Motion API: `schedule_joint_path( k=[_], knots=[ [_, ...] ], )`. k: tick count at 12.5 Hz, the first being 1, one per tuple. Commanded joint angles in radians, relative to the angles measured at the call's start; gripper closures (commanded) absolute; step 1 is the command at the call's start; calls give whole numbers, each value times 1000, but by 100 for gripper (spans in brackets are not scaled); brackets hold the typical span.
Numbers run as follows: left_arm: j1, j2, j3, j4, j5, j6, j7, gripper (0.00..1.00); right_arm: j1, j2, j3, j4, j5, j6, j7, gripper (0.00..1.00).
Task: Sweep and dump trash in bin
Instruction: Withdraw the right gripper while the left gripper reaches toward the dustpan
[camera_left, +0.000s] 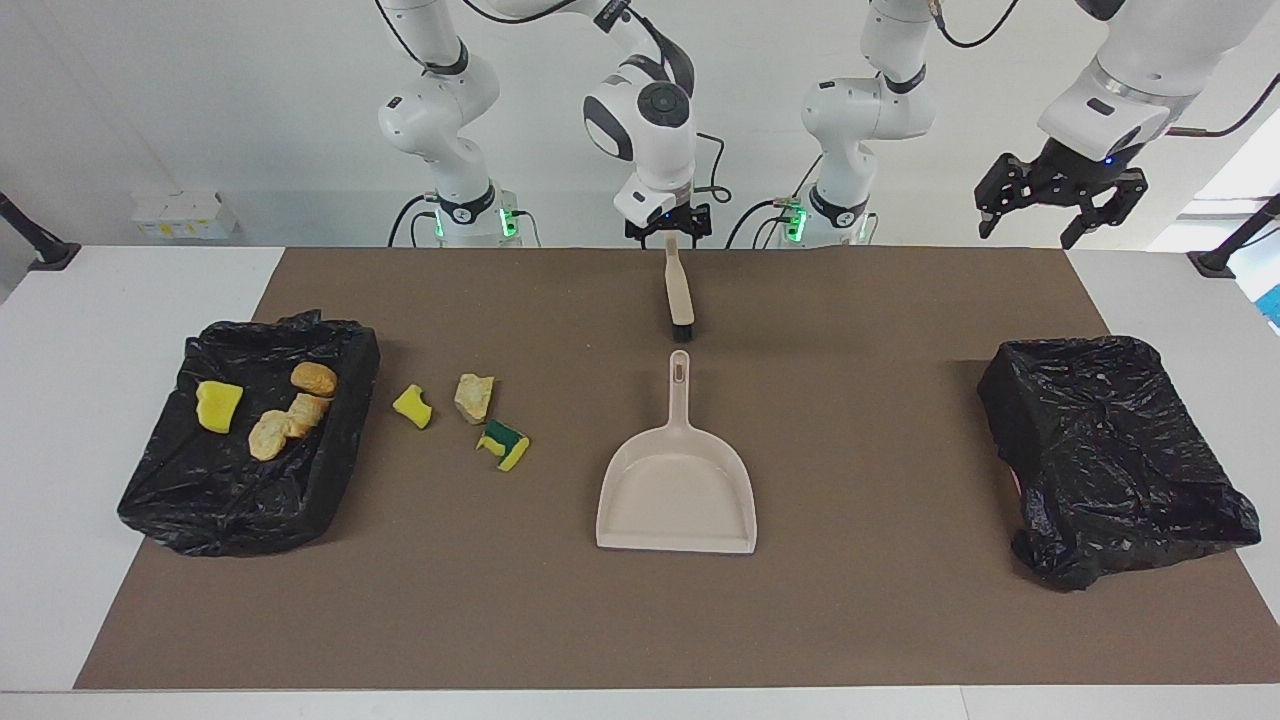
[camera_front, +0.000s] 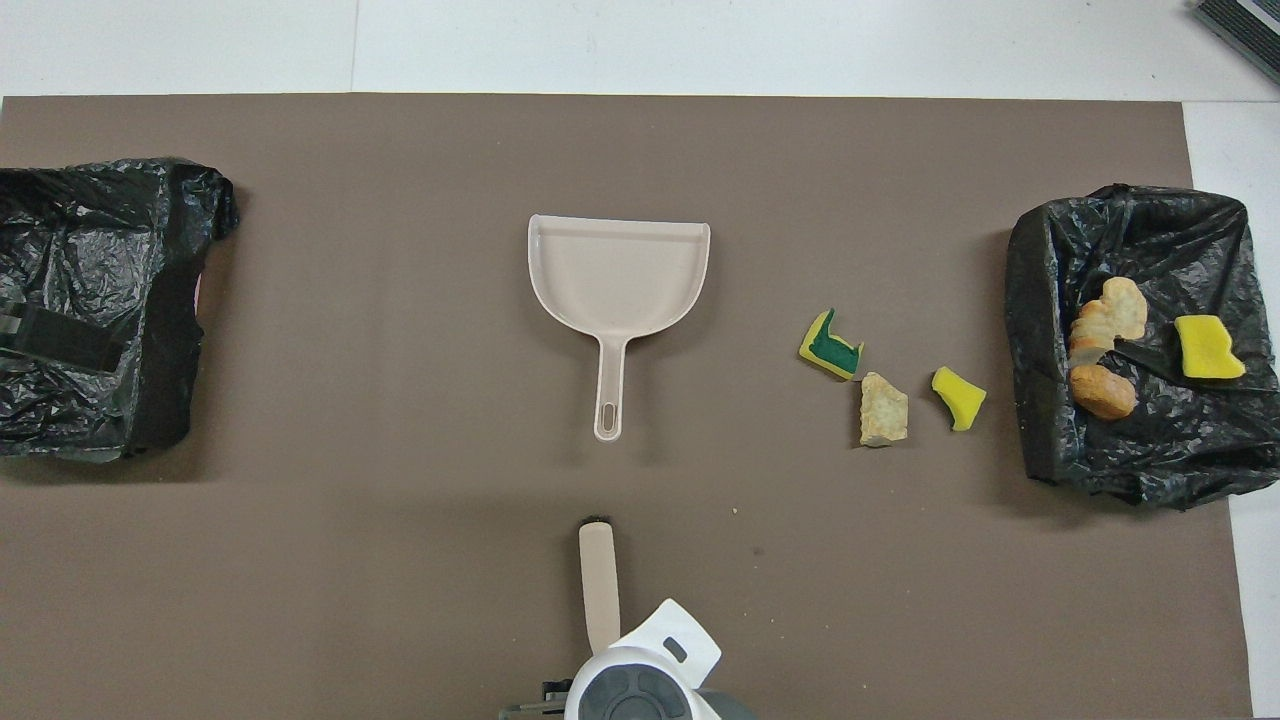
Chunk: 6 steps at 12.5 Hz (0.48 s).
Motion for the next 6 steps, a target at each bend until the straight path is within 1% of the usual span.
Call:
schedule_joint_path(
  k=[1,3,4,5,6],
  knots=[
    [-34,-34,-13,-75,5,71,-22,0,9,-26,-3,-55,-31,31,29,14],
    [-91,-28,-13,-110,5,138,-96,0,17,-21,-2,-57,-31,31,27,20],
    [-121,-19,-13,-128,5,183,-153,0,20,-21,-2,-58,-31,31,32,25],
    [-152,-13,-13,-154,6,223,-193,0,43,-14,-2,-57,-30,36,47,29],
    [-187,-10,-13,-184,6,257,-218,0,49,3,-2,-57,-30,57,59,30]
  ],
)
